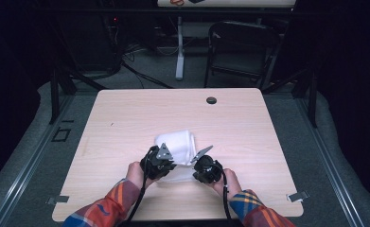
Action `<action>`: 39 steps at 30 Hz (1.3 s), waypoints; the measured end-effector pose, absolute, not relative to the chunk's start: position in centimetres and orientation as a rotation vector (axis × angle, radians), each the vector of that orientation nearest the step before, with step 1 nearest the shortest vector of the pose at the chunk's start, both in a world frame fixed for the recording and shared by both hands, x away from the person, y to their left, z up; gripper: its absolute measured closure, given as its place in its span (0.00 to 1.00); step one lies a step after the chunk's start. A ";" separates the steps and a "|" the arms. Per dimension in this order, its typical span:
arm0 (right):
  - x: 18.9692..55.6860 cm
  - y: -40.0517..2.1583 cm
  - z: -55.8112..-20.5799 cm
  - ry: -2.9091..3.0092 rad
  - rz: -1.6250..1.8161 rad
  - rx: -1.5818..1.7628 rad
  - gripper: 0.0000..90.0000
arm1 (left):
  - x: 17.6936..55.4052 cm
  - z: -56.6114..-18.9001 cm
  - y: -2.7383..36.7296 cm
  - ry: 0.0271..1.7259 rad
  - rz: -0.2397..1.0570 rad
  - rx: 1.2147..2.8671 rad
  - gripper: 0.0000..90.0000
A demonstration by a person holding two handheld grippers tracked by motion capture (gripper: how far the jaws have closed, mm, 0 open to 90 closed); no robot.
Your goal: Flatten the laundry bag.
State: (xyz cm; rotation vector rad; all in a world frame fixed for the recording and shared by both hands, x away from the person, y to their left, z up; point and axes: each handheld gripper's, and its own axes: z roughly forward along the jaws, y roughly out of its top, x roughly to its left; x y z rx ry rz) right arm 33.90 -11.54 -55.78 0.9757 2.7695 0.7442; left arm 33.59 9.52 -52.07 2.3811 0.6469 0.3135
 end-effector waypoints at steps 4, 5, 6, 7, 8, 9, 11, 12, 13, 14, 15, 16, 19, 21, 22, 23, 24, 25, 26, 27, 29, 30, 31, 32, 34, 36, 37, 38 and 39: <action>33.8 -11.4 -55.8 2.769 0.733 0.956 1.00 | 33.6 -51.6 10.3 0.697 0.339 2.333 0.94; 33.8 -11.3 -55.8 2.759 0.745 0.962 1.00 | 33.6 -51.5 10.5 0.699 0.344 2.326 0.94; 33.9 -11.4 -55.7 2.771 0.727 0.946 1.00 | 33.6 -51.4 10.6 0.699 0.341 2.325 0.94; 33.9 -11.4 -55.8 2.771 0.736 0.956 1.00 | 33.6 -51.3 10.7 0.694 0.353 2.322 0.94; 33.9 -11.4 -55.7 2.775 0.734 0.957 1.00 | 33.5 -51.3 10.8 0.703 0.354 2.317 0.94; 33.9 -11.5 -55.7 2.781 0.728 0.950 1.00 | 33.6 -51.2 10.9 0.709 0.356 2.314 0.94; 33.9 -11.4 -55.7 2.772 0.727 0.947 1.00 | 33.6 -51.2 11.0 0.716 0.370 2.310 0.94; 33.8 -11.3 -55.8 2.771 0.733 0.949 1.00 | 33.5 -51.1 11.1 0.717 0.368 2.308 0.94; 33.8 -11.3 -55.7 2.772 0.721 0.943 1.00 | 33.4 -51.1 11.1 0.717 0.369 2.310 0.94; 33.8 -11.3 -55.7 2.773 0.720 0.943 1.00 | 33.4 -51.0 11.2 0.716 0.385 2.309 0.94; 33.8 -11.3 -55.7 2.773 0.720 0.947 1.00 | 33.3 -50.9 11.3 0.719 0.380 2.305 0.94; 33.8 -11.3 -55.7 2.770 0.718 0.947 1.00 | 33.3 -50.9 11.4 0.722 0.386 2.301 0.94; 33.8 -11.2 -55.7 2.768 0.702 0.939 1.00 | 33.4 -50.7 11.9 0.745 0.393 2.291 0.92; 33.8 -11.3 -55.7 2.767 0.699 0.945 1.00 | 33.3 -50.6 12.2 0.748 0.401 2.279 0.92; 33.7 -11.3 -55.6 2.766 0.690 0.944 1.00 | 33.3 -50.5 12.4 0.752 0.405 2.279 0.92; 33.7 -11.3 -55.6 2.771 0.681 0.940 1.00 | 33.3 -50.4 12.5 0.757 0.398 2.274 0.92; 33.7 -11.3 -55.6 2.765 0.684 0.948 1.00 | 33.3 -50.3 12.8 0.762 0.404 2.273 0.92; 33.7 -11.4 -55.6 2.765 0.687 0.946 1.00 | 33.3 -50.3 13.0 0.773 0.402 2.269 0.93; 33.8 -11.4 -55.6 2.769 0.681 0.943 1.00 | 33.3 -50.3 13.2 0.778 0.394 2.261 0.93; 33.8 -11.4 -55.6 2.770 0.681 0.943 1.00 | 33.2 -50.3 13.4 0.790 0.391 2.257 0.94; 33.7 -11.4 -55.6 2.764 0.686 0.948 1.00 | 33.2 -50.3 13.8 0.805 0.376 2.250 0.95; 33.7 -11.3 -55.6 2.771 0.676 0.942 1.00 | 33.2 -50.3 13.9 0.805 0.361 2.258 0.95; 33.7 -11.2 -55.6 2.762 0.681 0.941 1.00 | 33.2 -50.4 13.8 0.808 0.366 2.251 0.95; 33.8 -11.2 -55.5 2.776 0.667 0.921 1.00 | 33.2 -50.4 13.8 0.805 0.362 2.251 0.95; 33.9 -11.1 -55.4 2.779 0.669 0.914 1.00 | 33.1 -50.5 13.4 0.794 0.366 2.258 0.96; 33.8 -11.0 -55.2 2.754 0.712 0.894 1.00 | 33.1 -50.6 13.1 0.783 0.358 2.274 0.96; 33.7 -10.8 -55.1 2.742 0.728 0.882 1.00 | 33.1 -50.7 12.9 0.785 0.365 2.270 0.96; 33.6 -10.7 -55.0 2.739 0.728 0.861 1.00 | 33.1 -50.7 12.8 0.785 0.360 2.269 0.96; 33.6 -10.5 -55.1 2.724 0.744 0.869 1.00 | 33.1 -50.7 12.8 0.784 0.359 2.270 0.96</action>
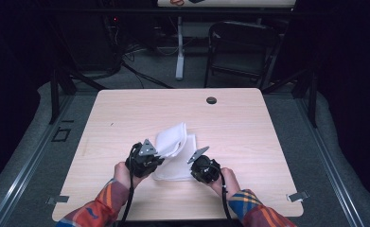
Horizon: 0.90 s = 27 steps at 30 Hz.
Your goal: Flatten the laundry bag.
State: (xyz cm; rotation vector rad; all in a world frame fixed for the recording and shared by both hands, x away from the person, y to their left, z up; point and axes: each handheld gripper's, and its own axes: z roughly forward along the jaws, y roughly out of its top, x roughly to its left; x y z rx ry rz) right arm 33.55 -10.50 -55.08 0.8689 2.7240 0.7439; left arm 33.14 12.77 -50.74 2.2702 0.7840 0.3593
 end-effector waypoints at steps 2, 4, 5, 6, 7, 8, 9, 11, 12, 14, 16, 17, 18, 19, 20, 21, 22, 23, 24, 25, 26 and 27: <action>33.8 -10.1 -55.5 2.719 0.725 0.862 1.00 | 33.1 -50.8 12.7 0.784 0.359 2.271 0.96; 34.0 -9.9 -55.8 2.730 0.717 0.867 1.00 | 33.1 -50.8 12.7 0.785 0.362 2.272 0.96; 33.9 -9.7 -55.9 2.720 0.724 0.879 1.00 | 33.1 -50.8 12.8 0.783 0.355 2.276 0.96; 34.0 -9.7 -55.8 2.731 0.706 0.873 1.00 | 33.1 -50.8 12.9 0.787 0.353 2.271 0.96; 34.0 -9.7 -55.8 2.733 0.704 0.877 1.00 | 33.1 -50.8 13.0 0.797 0.365 2.265 0.95; 34.0 -9.7 -55.8 2.734 0.700 0.875 1.00 | 33.1 -50.7 13.0 0.800 0.365 2.261 0.95; 34.1 -9.7 -55.7 2.742 0.689 0.866 1.00 | 33.1 -50.7 13.1 0.809 0.365 2.260 0.95; 34.0 -9.7 -55.8 2.731 0.688 0.871 1.00 | 33.0 -50.5 13.4 0.816 0.359 2.258 0.95; 33.9 -9.7 -55.8 2.726 0.679 0.862 1.00 | 33.0 -50.5 13.5 0.824 0.371 2.255 0.95; 33.9 -9.8 -55.8 2.719 0.673 0.873 1.00 | 33.0 -50.5 13.7 0.835 0.359 2.248 0.95; 34.0 -10.0 -55.7 2.725 0.669 0.881 1.00 | 33.1 -50.5 14.0 0.848 0.362 2.246 0.95; 34.0 -10.0 -55.7 2.727 0.659 0.883 1.00 | 33.1 -50.4 14.1 0.855 0.364 2.242 0.95; 34.0 -10.1 -55.8 2.725 0.674 0.892 1.00 | 33.1 -50.4 14.2 0.861 0.365 2.242 0.95; 34.0 -10.1 -55.7 2.725 0.673 0.894 1.00 | 33.1 -50.4 14.4 0.866 0.366 2.240 0.95; 34.0 -10.1 -55.7 2.724 0.660 0.889 1.00 | 33.1 -50.4 14.6 0.879 0.373 2.239 0.95; 34.0 -10.2 -55.7 2.726 0.671 0.897 1.00 | 33.1 -50.4 14.8 0.886 0.374 2.242 0.95; 34.0 -10.2 -55.7 2.726 0.662 0.898 1.00 | 33.1 -50.4 15.0 0.901 0.377 2.236 0.95; 34.1 -10.2 -55.7 2.728 0.665 0.900 1.00 | 33.1 -50.4 15.2 0.916 0.374 2.237 0.94; 34.1 -10.3 -55.7 2.729 0.668 0.904 1.00 | 33.1 -50.4 15.5 0.929 0.374 2.236 0.94; 34.1 -10.4 -55.7 2.730 0.665 0.906 1.00 | 33.2 -50.4 15.7 0.938 0.377 2.242 0.94; 34.1 -10.4 -55.7 2.732 0.658 0.907 1.00 | 33.2 -50.4 15.8 0.951 0.381 2.246 0.94; 34.1 -10.4 -55.7 2.731 0.662 0.909 1.00 | 33.2 -50.5 16.0 0.958 0.379 2.250 0.94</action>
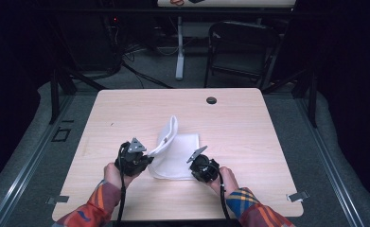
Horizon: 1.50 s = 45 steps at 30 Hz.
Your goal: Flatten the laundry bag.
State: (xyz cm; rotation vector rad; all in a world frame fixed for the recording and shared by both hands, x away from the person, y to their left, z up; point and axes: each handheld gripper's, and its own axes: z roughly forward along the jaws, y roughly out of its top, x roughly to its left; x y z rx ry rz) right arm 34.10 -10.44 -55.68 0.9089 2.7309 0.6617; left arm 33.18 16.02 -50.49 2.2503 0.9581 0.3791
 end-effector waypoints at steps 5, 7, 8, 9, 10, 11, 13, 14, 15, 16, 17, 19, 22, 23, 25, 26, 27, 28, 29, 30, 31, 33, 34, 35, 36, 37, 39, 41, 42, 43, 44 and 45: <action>34.1 -10.6 -55.6 2.736 0.656 0.917 1.00 | 33.4 -50.9 16.4 0.990 0.379 2.276 0.95; 34.2 -10.7 -55.6 2.736 0.654 0.921 1.00 | 33.5 -51.1 16.4 1.003 0.381 2.284 0.95; 34.2 -10.9 -55.5 2.744 0.637 0.918 1.00 | 33.5 -51.2 16.4 1.007 0.378 2.282 0.95; 34.3 -10.9 -55.6 2.742 0.639 0.921 1.00 | 33.6 -51.3 16.5 1.016 0.380 2.283 0.95; 34.3 -11.0 -55.6 2.735 0.651 0.933 1.00 | 33.6 -51.4 16.5 1.028 0.374 2.281 0.95; 34.3 -11.1 -55.6 2.737 0.640 0.933 1.00 | 33.7 -51.5 16.5 1.029 0.371 2.282 0.95; 34.3 -11.3 -55.5 2.740 0.630 0.937 1.00 | 33.7 -51.7 16.5 1.037 0.361 2.285 0.95; 34.3 -11.4 -55.6 2.730 0.641 0.943 1.00 | 33.8 -51.9 16.4 1.038 0.357 2.284 0.95; 34.3 -11.6 -55.5 2.736 0.630 0.943 1.00 | 33.8 -52.0 16.3 1.043 0.354 2.282 0.96; 34.4 -11.7 -55.5 2.739 0.617 0.941 1.00 | 33.8 -52.2 16.2 1.045 0.353 2.285 0.96; 34.4 -11.9 -55.4 2.741 0.613 0.948 1.00 | 33.8 -52.3 16.1 1.044 0.346 2.285 0.96; 34.5 -12.2 -55.4 2.737 0.614 0.957 1.00 | 33.8 -52.6 15.9 1.040 0.340 2.290 0.96; 34.6 -12.6 -55.4 2.737 0.601 0.963 1.00 | 33.8 -53.0 15.8 1.047 0.323 2.289 0.96; 34.7 -12.8 -55.4 2.741 0.599 0.965 1.00 | 33.8 -53.0 15.7 1.050 0.318 2.288 0.96; 34.7 -13.0 -55.4 2.735 0.603 0.973 1.00 | 33.9 -53.2 15.8 1.057 0.301 2.283 0.96; 34.8 -13.2 -55.4 2.736 0.601 0.977 1.00 | 33.9 -53.3 15.8 1.067 0.291 2.277 0.96; 34.9 -13.4 -55.3 2.746 0.599 0.965 1.00 | 34.0 -53.4 15.8 1.065 0.287 2.278 0.96; 34.9 -13.6 -55.4 2.738 0.605 0.974 1.00 | 34.0 -53.4 15.8 1.066 0.279 2.282 0.96; 34.9 -13.6 -55.4 2.739 0.604 0.982 1.00 | 34.0 -53.5 15.8 1.065 0.268 2.286 0.96; 35.0 -13.8 -55.3 2.742 0.590 0.977 1.00 | 34.0 -53.6 15.7 1.066 0.266 2.287 0.96; 35.1 -13.9 -55.3 2.744 0.592 0.978 1.00 | 34.0 -53.7 15.7 1.069 0.254 2.292 0.96; 35.1 -14.2 -55.4 2.739 0.605 0.990 1.00 | 34.0 -53.8 15.6 1.070 0.241 2.297 0.96; 35.2 -14.3 -55.3 2.745 0.592 0.988 1.00 | 34.0 -53.9 15.6 1.068 0.235 2.301 0.96; 35.2 -14.5 -55.3 2.749 0.585 0.989 1.00 | 34.0 -53.9 15.6 1.064 0.229 2.307 0.96; 35.3 -14.6 -55.3 2.745 0.592 0.995 1.00 | 34.0 -54.0 15.5 1.068 0.216 2.309 0.96; 35.3 -14.7 -55.2 2.750 0.584 0.998 1.00 | 34.0 -54.0 15.6 1.065 0.207 2.311 0.96; 35.3 -14.9 -55.3 2.749 0.600 1.009 1.00 | 34.0 -54.0 15.5 1.063 0.181 2.324 0.96; 35.4 -15.1 -55.3 2.758 0.594 0.992 1.00 | 34.0 -54.0 15.5 1.054 0.159 2.334 0.95; 35.4 -15.2 -55.3 2.759 0.603 0.981 1.00 | 34.0 -54.0 15.6 1.046 0.148 2.338 0.93; 35.4 -15.3 -55.2 2.767 0.597 0.979 1.00 | 33.9 -53.9 15.7 1.041 0.125 2.340 0.90; 35.4 -15.3 -55.3 2.759 0.612 0.994 1.00 | 34.0 -53.8 15.8 1.037 0.114 2.346 0.85; 35.5 -15.4 -55.2 2.775 0.588 0.979 1.00 | 33.9 -53.7 15.9 1.041 0.106 2.348 0.80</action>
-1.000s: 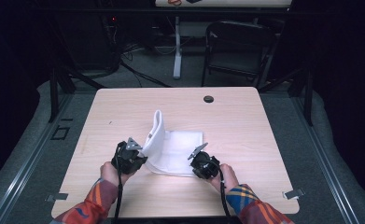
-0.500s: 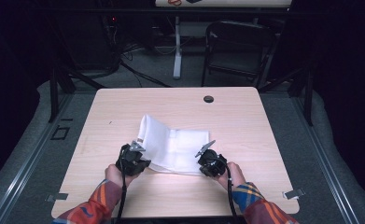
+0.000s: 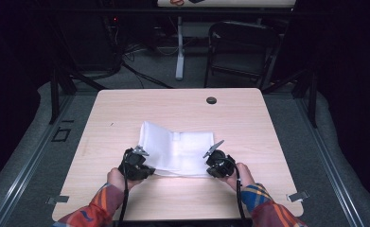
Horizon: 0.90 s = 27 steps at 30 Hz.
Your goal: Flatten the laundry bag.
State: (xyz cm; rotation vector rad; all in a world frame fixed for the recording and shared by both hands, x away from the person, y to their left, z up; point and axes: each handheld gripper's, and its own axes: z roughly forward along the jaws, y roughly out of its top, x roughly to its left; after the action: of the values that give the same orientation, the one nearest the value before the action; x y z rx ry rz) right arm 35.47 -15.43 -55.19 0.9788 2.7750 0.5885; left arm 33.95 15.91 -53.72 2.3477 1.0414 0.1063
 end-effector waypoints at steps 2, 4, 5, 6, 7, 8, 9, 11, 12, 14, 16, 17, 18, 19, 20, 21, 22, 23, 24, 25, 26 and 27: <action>35.4 -15.5 -55.2 2.768 0.597 0.987 1.00 | 33.9 -53.6 16.1 1.060 0.099 2.353 0.68; 35.5 -15.5 -55.2 2.771 0.594 0.992 1.00 | 33.9 -53.5 16.6 1.085 0.093 2.351 0.56; 35.5 -15.6 -55.2 2.773 0.589 0.989 1.00 | 33.8 -53.4 16.9 1.104 0.095 2.350 0.52; 35.5 -15.6 -55.2 2.771 0.597 0.992 1.00 | 33.8 -53.3 17.2 1.113 0.096 2.351 0.47; 35.6 -15.6 -55.2 2.774 0.595 0.989 1.00 | 33.7 -53.3 17.5 1.128 0.085 2.344 0.45; 35.6 -15.6 -55.2 2.775 0.596 0.988 1.00 | 33.6 -53.2 17.9 1.136 0.092 2.343 0.43; 35.6 -15.7 -55.2 2.777 0.598 0.990 1.00 | 33.5 -53.1 18.2 1.151 0.098 2.336 0.40; 35.7 -15.7 -55.1 2.787 0.588 0.985 1.00 | 33.4 -52.9 19.0 1.173 0.116 2.324 0.35; 35.7 -15.7 -55.2 2.783 0.593 0.994 1.00 | 33.2 -52.7 19.4 1.187 0.122 2.309 0.33; 35.7 -15.8 -55.0 2.796 0.598 1.001 0.90 | 32.9 -52.4 20.0 1.214 0.143 2.277 0.30; 35.7 -15.8 -54.9 2.800 0.608 1.006 0.83 | 32.8 -52.1 20.6 1.217 0.178 2.268 0.27; 35.8 -15.8 -54.6 2.802 0.609 1.012 0.77 | 32.8 -51.9 20.7 1.219 0.190 2.255 0.24; 35.9 -15.9 -54.4 2.801 0.624 1.027 0.71 | 32.8 -51.8 20.7 1.219 0.195 2.247 0.23; 35.9 -16.0 -54.2 2.798 0.641 1.037 0.66 | 32.8 -51.7 20.7 1.211 0.200 2.243 0.21; 35.9 -16.1 -53.9 2.794 0.660 1.048 0.60 | 32.8 -51.7 20.5 1.204 0.207 2.241 0.20; 35.9 -16.3 -53.6 2.788 0.664 1.047 0.53 | 32.8 -51.6 20.3 1.184 0.213 2.252 0.19; 35.9 -16.4 -53.4 2.776 0.697 1.069 0.48 | 32.8 -51.5 20.1 1.169 0.219 2.255 0.19; 35.8 -16.6 -53.0 2.772 0.712 1.082 0.43 | 32.9 -51.4 19.7 1.156 0.224 2.258 0.18; 35.8 -16.8 -52.7 2.771 0.714 1.083 0.39 | 32.9 -51.4 19.4 1.134 0.225 2.271 0.18; 35.7 -17.0 -52.4 2.767 0.715 1.098 0.34 | 32.9 -51.4 19.0 1.116 0.224 2.273 0.17; 35.5 -17.2 -52.1 2.751 0.734 1.120 0.27 | 33.0 -51.4 18.7 1.107 0.220 2.282 0.17; 35.5 -17.3 -52.0 2.744 0.741 1.122 0.25 | 33.2 -51.5 18.2 1.088 0.225 2.289 0.17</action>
State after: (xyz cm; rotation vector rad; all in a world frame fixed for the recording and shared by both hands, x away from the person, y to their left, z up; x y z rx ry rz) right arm 35.48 -17.35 -52.00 1.1219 2.7439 0.7407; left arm 33.17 18.15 -51.51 2.2887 1.0882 0.2249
